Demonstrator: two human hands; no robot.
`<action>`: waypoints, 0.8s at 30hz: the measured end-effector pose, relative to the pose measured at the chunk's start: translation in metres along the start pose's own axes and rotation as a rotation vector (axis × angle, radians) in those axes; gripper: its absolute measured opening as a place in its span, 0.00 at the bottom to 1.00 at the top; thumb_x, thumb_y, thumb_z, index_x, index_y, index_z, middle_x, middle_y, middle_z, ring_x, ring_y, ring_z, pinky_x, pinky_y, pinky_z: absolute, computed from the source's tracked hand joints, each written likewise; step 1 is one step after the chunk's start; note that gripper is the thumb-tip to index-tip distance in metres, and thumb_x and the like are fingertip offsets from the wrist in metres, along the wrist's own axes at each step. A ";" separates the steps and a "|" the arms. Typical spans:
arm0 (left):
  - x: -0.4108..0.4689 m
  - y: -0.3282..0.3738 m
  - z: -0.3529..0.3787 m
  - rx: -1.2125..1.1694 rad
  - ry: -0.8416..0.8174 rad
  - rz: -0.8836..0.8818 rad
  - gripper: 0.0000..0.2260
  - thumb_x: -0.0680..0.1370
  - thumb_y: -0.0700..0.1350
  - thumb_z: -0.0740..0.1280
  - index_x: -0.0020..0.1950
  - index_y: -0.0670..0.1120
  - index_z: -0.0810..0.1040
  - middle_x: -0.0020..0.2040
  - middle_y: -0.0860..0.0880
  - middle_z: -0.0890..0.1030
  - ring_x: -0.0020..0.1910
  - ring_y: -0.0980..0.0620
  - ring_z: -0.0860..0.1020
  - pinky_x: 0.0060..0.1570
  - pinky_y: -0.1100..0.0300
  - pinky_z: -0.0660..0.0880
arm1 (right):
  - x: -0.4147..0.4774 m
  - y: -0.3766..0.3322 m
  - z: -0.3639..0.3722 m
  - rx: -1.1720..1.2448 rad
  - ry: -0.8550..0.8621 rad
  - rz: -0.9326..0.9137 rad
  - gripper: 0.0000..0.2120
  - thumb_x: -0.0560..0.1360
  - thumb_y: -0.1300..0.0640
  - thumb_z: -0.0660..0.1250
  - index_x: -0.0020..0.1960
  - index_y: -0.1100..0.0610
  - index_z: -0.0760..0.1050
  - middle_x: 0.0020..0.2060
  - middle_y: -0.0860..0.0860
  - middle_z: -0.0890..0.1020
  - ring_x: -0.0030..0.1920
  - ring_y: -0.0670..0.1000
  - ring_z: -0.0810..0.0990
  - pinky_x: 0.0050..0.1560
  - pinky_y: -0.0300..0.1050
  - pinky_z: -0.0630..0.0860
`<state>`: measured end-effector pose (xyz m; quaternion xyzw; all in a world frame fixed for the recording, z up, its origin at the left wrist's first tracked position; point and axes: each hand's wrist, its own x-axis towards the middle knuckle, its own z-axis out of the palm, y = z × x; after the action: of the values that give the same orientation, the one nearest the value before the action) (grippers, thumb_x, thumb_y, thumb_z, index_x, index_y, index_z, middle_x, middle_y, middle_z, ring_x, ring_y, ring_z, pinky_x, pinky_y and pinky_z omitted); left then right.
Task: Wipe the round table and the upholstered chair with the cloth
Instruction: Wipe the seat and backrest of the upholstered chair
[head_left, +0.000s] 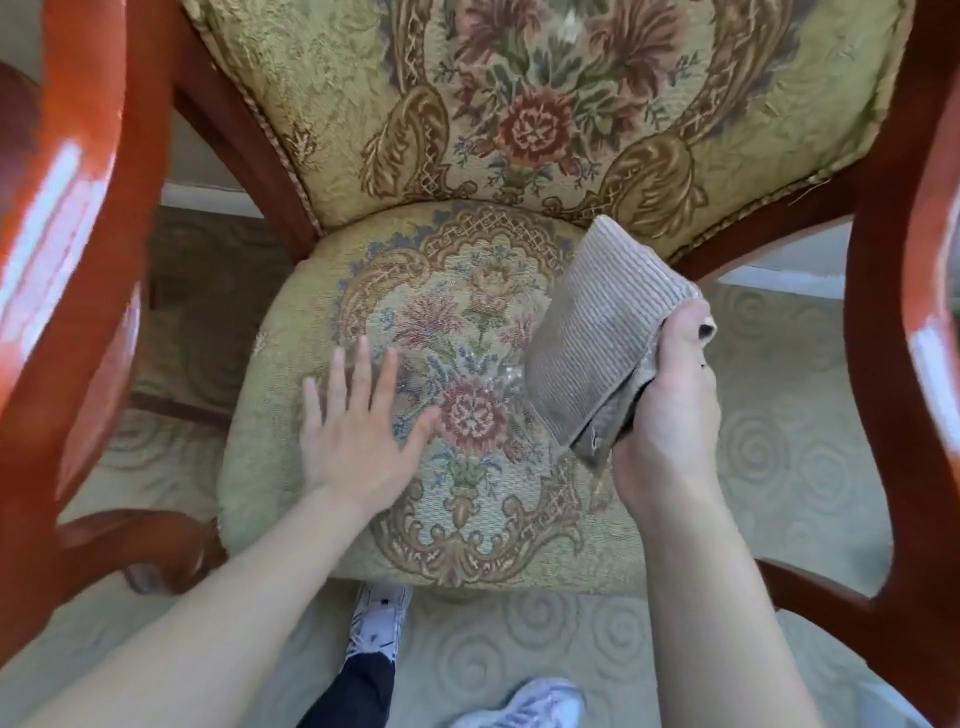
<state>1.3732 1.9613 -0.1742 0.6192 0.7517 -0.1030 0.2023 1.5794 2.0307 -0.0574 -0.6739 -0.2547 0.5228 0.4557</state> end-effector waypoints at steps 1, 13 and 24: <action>0.005 0.001 0.013 -0.012 0.012 -0.035 0.38 0.74 0.72 0.25 0.79 0.53 0.29 0.79 0.46 0.29 0.78 0.44 0.30 0.77 0.38 0.41 | 0.006 -0.001 -0.005 -0.026 0.015 -0.017 0.18 0.74 0.34 0.57 0.43 0.44 0.77 0.39 0.36 0.86 0.44 0.40 0.85 0.52 0.49 0.80; 0.022 0.007 0.082 -0.054 0.323 -0.138 0.33 0.81 0.69 0.41 0.82 0.56 0.41 0.83 0.45 0.41 0.81 0.41 0.43 0.74 0.29 0.46 | 0.080 0.057 -0.051 -0.901 0.170 -0.453 0.35 0.78 0.34 0.42 0.58 0.57 0.77 0.54 0.59 0.82 0.56 0.61 0.77 0.54 0.52 0.71; 0.025 0.008 0.087 -0.084 0.363 -0.130 0.31 0.81 0.66 0.36 0.83 0.56 0.43 0.83 0.44 0.43 0.81 0.40 0.44 0.73 0.28 0.46 | 0.093 0.148 0.003 -1.059 -0.014 -0.492 0.28 0.81 0.42 0.42 0.80 0.46 0.55 0.81 0.52 0.51 0.80 0.56 0.43 0.78 0.57 0.38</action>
<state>1.3929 1.9506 -0.2619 0.5687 0.8179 0.0290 0.0819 1.5869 2.0405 -0.2320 -0.7273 -0.6335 0.2075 0.1633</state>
